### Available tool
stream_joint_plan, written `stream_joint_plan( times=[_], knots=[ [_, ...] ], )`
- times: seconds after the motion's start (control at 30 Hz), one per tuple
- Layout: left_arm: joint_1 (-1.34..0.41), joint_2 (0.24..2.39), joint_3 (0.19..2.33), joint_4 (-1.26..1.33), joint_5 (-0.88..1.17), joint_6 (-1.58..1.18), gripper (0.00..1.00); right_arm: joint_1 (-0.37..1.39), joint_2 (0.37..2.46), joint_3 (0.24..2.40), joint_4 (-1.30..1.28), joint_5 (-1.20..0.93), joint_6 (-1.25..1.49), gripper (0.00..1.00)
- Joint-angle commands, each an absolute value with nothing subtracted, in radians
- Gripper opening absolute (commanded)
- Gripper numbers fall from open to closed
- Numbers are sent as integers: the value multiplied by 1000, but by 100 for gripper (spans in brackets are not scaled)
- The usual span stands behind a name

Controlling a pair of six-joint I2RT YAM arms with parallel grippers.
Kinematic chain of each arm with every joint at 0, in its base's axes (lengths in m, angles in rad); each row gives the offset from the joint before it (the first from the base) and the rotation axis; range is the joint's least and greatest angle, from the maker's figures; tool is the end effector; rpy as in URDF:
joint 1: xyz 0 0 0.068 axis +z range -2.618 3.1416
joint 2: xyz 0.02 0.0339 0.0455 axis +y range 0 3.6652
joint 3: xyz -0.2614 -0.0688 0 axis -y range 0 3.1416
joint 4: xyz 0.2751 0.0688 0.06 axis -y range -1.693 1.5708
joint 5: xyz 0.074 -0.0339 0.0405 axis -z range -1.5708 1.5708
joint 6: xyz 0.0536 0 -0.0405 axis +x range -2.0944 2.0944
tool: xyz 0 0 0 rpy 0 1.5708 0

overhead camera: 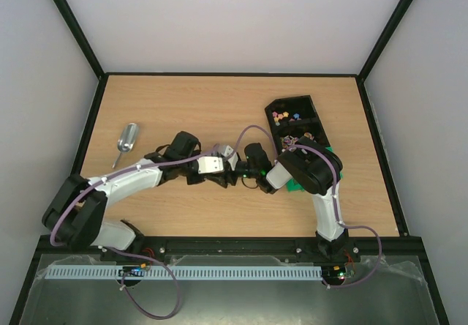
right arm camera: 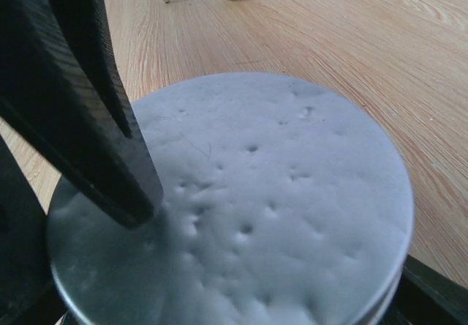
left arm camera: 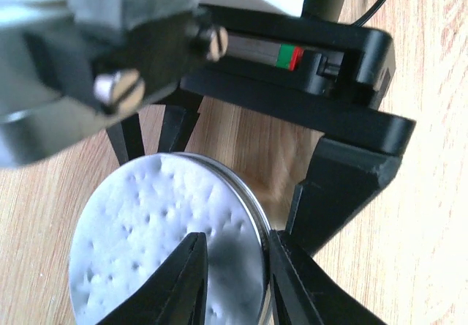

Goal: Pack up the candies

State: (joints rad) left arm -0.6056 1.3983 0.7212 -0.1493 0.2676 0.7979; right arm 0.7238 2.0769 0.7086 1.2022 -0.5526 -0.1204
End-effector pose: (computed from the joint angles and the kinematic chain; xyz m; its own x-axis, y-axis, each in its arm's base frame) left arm 0.2487 -0.1894 0.1530 0.0763 0.7870 -0.6123 0.9191 0.1827 0.3492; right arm 0.2652 0.2719 0.0649 -0.0087 -0.1441 -0.9895 -0.9596 0.2797 -0.0323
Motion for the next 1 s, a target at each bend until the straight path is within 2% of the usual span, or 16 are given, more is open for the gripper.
stream_joint_plan(
  times=[0.0, 0.4, 0.5, 0.63, 0.8, 0.97],
  knots=[
    [-532, 1360, 674, -153, 206, 833, 25, 729, 2098, 687, 1133, -580, -128, 24],
    [-369, 1312, 652, -192, 177, 944, 23, 729, 2100, 690, 1128, -586, -130, 22],
    [-438, 1234, 660, -240, 232, 919, 28, 729, 2099, 690, 1127, -585, -126, 22],
    [-495, 1255, 738, -270, 341, 789, 31, 728, 2103, 693, 1129, -585, -121, 22],
    [-593, 1338, 762, -206, 282, 771, 32, 729, 2106, 696, 1125, -586, -120, 22],
    [-608, 1421, 784, -228, 252, 823, 35, 728, 2105, 696, 1121, -578, -124, 22]
  ],
)
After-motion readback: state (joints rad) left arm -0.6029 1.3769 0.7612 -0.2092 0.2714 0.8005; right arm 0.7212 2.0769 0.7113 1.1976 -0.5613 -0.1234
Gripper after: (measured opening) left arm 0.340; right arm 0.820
